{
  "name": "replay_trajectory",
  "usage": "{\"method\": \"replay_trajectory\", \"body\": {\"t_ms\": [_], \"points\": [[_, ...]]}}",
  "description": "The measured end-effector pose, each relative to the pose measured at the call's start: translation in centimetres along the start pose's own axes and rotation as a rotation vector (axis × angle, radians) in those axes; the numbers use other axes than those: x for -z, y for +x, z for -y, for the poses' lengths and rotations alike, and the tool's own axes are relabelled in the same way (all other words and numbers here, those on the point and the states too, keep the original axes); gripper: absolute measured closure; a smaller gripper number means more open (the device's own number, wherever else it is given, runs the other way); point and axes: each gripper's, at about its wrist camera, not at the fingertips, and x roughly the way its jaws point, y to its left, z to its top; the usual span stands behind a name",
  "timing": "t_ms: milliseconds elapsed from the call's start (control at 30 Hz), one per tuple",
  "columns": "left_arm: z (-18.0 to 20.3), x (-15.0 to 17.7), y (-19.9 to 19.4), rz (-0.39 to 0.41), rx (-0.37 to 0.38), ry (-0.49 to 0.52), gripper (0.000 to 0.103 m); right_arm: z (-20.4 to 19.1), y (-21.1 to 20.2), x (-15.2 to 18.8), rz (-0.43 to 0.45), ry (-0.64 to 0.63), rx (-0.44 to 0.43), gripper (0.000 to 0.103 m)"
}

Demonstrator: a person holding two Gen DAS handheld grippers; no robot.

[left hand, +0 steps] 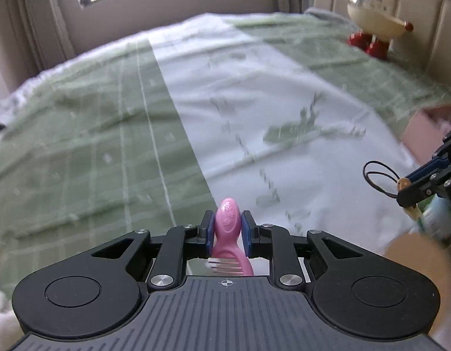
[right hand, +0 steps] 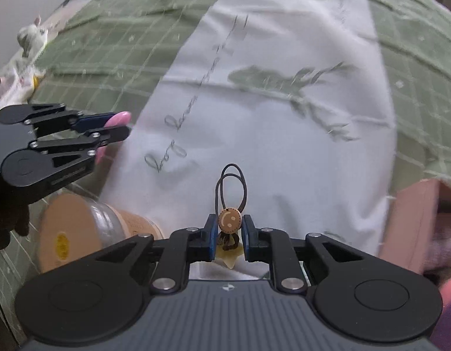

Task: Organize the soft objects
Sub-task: 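Carry comb and keychain to the pink box and open both tools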

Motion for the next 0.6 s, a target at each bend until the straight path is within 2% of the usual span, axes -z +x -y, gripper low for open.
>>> {"method": "replay_trajectory", "body": {"t_ms": [200,367,600], "points": [[2.6,-5.4,-7.8,0.108,-0.044,0.046,0.081,0.9,-8.9,0.3,0.137,0.01,0.002,0.086],[8.7,-10.0,-14.1,0.196,-0.039,0.132,0.081,3.7,-17.2,2.0,0.245,0.042,0.025,0.086],[18.9,-13.8,-20.7,0.282,0.0,0.201,0.081,9.4,-27.6,6.0,0.401,0.119,0.08,0.086]]}}
